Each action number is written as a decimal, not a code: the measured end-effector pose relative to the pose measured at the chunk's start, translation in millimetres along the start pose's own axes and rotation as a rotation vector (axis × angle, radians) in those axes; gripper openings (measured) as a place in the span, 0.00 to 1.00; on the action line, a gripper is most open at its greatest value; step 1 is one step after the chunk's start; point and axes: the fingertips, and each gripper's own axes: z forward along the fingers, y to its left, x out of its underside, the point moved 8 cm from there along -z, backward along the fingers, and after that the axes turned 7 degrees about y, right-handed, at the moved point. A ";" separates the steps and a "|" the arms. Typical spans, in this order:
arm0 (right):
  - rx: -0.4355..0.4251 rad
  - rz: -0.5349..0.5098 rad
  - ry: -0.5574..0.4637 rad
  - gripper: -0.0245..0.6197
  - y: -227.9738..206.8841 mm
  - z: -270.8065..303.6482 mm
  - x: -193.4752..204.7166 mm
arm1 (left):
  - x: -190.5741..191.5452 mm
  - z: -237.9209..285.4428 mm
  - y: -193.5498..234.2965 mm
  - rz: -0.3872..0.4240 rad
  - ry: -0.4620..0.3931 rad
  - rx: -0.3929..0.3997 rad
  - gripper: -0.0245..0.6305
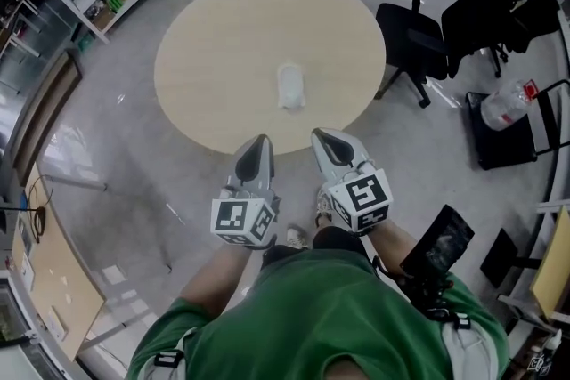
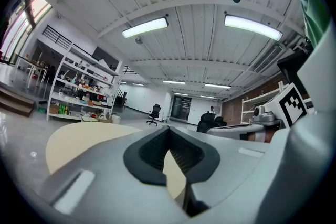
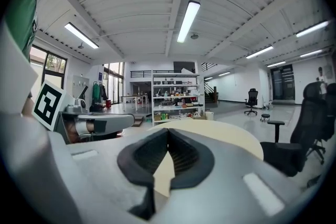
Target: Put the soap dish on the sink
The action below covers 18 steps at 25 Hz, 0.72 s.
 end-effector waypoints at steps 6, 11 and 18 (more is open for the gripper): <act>-0.001 -0.002 -0.008 0.04 10.0 -27.3 3.6 | -0.3 -16.6 -22.4 0.008 -0.010 0.042 0.05; -0.021 -0.013 -0.034 0.04 7.3 -46.9 -0.8 | -3.0 -20.3 -40.8 0.004 -0.014 0.039 0.05; -0.037 -0.024 -0.064 0.04 1.7 -75.4 -5.7 | -7.8 -27.2 -61.9 -0.012 -0.030 0.021 0.05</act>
